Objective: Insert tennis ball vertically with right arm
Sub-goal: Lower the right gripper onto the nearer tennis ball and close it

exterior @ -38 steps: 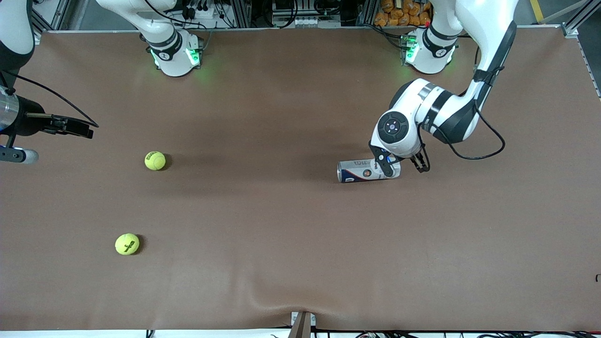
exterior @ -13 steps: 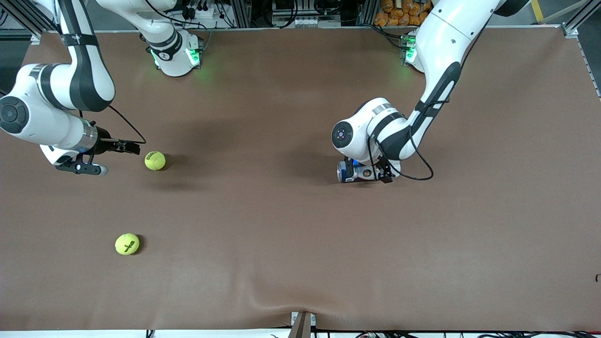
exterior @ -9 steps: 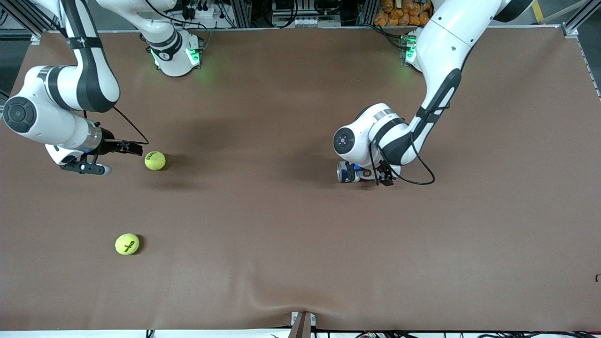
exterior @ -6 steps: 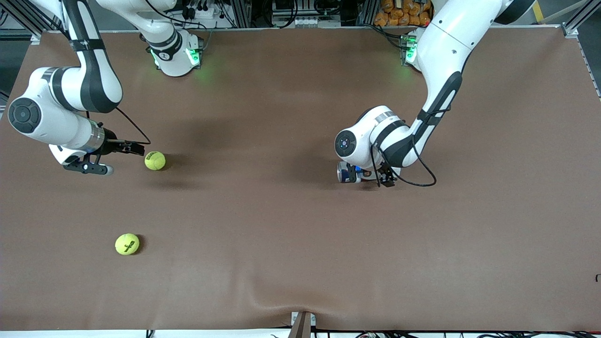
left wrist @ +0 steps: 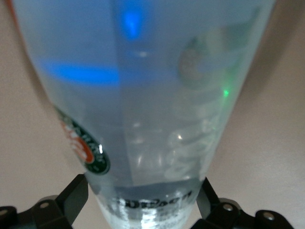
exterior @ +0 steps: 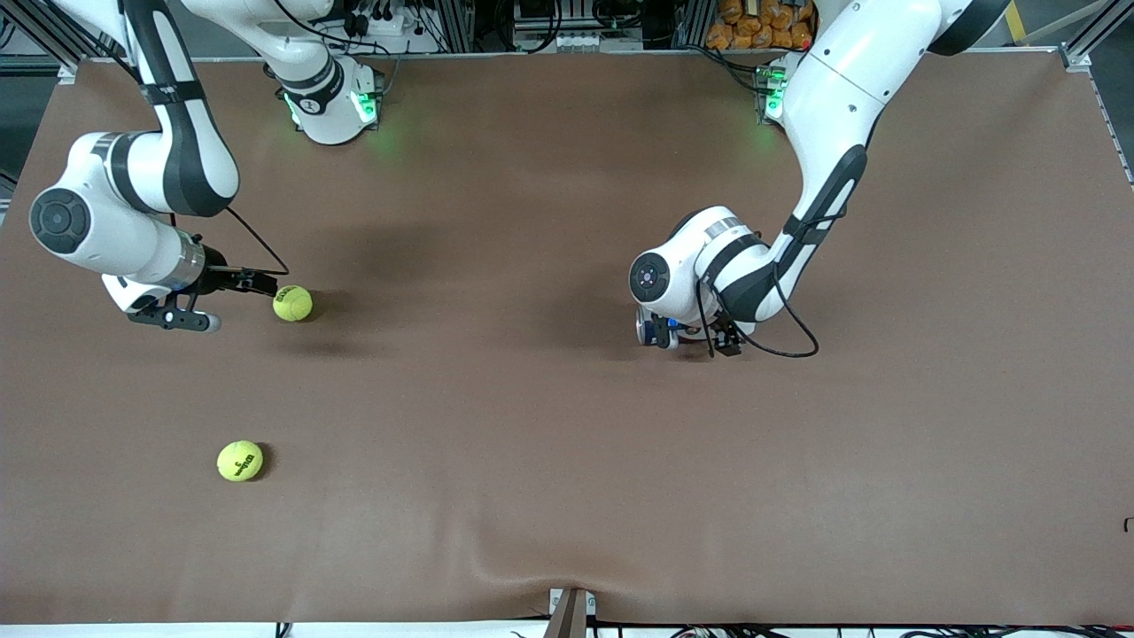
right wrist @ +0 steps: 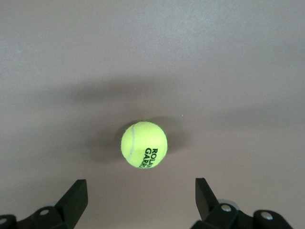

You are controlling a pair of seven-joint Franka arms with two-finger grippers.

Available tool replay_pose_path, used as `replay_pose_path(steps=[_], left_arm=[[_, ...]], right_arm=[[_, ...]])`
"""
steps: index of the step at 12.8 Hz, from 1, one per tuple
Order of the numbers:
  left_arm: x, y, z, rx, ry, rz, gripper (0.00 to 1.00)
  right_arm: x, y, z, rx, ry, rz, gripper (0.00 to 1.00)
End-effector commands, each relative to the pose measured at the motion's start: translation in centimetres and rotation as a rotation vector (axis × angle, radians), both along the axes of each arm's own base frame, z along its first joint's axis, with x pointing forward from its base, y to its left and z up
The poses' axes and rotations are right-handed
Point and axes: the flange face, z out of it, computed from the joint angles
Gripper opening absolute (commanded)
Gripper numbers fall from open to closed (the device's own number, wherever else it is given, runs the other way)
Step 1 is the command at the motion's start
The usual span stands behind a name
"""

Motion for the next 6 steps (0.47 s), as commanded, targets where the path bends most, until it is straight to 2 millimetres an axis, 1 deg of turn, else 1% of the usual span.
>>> replay_pose_path(steps=[1,3,4,5,6], left_arm=[[0.4,-0.2,-0.3,0.005,-0.012,-0.004,1.0],[0.4,-0.2,-0.4,0.007,-0.009,-0.011,1.0],[0.3,-0.4,-0.4,0.007,-0.007,-0.017,0.95],[0.3,-0.4,-0.4,0.006,-0.005,-0.019,0.91],[0.3,-0.4,-0.4,0.006,-0.005,-0.019,0.84]], right_arm=[[-0.9,-0.1,-2.2,0.006,0.011,-0.008,1.0],[-0.8,-0.1,-3.0,0.005,0.016,-0.008,1.0],[-0.7,-0.1,-3.7,0.005,0.02,-0.008,1.0],[-0.5,-0.1,-4.5,0.003,0.016,-0.009,1.0],[-0.4,-0.1,-5.4,0.002,0.015,-0.01,1.0]])
